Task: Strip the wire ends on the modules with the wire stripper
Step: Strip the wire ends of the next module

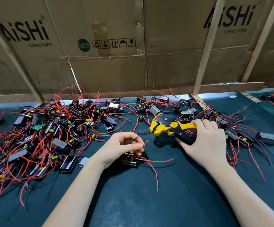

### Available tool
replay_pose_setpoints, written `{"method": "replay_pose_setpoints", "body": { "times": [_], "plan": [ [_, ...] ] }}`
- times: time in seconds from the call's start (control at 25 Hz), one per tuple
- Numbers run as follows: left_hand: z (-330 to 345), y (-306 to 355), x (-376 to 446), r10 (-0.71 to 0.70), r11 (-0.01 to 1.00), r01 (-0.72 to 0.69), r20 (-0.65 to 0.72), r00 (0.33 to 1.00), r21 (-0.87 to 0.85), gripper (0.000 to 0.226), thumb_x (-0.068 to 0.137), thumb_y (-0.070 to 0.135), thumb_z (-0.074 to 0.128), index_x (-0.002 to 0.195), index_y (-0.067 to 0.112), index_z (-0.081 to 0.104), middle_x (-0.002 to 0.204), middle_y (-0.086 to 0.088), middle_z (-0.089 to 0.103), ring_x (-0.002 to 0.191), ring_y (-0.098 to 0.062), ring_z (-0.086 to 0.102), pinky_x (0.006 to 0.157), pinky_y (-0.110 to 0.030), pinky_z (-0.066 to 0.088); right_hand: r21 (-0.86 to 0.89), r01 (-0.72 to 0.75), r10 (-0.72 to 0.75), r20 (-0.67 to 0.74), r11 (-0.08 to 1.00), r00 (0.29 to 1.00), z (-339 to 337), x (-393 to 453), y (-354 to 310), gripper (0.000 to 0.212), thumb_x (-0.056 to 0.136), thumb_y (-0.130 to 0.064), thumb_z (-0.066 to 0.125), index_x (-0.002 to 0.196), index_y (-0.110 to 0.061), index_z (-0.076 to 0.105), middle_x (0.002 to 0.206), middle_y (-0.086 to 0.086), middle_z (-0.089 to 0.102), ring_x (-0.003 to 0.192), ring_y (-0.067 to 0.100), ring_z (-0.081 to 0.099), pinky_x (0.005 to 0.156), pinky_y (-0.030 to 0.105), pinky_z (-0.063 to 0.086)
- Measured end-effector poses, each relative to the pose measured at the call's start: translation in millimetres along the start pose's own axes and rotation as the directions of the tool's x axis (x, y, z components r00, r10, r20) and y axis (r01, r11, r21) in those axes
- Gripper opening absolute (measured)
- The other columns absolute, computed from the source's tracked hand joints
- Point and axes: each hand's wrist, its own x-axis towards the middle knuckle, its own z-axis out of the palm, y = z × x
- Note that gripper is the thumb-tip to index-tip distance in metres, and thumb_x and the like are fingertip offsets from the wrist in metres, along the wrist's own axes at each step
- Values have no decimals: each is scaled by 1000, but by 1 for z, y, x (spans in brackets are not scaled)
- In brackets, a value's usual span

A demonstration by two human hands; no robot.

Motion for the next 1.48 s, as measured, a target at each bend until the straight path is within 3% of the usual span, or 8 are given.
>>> {"method": "replay_pose_setpoints", "body": {
  "times": [0.24,0.44,1.16,1.48],
  "plan": [
    [15,-4,9,-47,997,57,-193,980,46,19,89,9,67,73,18,67,60,-2,62,49,-13,50,54,-18,43,-13,85,-84,33,996,996,-1,-3,-9,61,62,-58,78,98,-11,63,88,7,59,87,33,54,73,41,36],
    [21,-5,11,-66,995,82,-270,961,48,17,93,6,60,77,12,62,49,2,50,41,-13,39,45,-17,36,-17,116,-115,38,993,993,0,-5,-13,61,65,-64,74,98,-14,62,87,3,59,87,31,55,74,41,35],
    [24,-2,11,-104,993,116,-308,946,22,16,92,5,55,77,8,60,45,-3,52,40,-14,41,43,-22,40,-85,132,-136,-45,988,990,0,-6,-19,50,60,-57,78,80,-14,60,70,1,57,71,30,58,67,38,32],
    [23,-2,10,-109,992,124,-287,952,37,17,91,5,55,76,9,61,46,-5,53,39,-16,42,43,-21,41,-58,130,-131,-24,990,991,-6,-6,-23,47,49,-48,90,64,-13,62,53,2,57,50,29,58,56,31,38]
  ]
}}
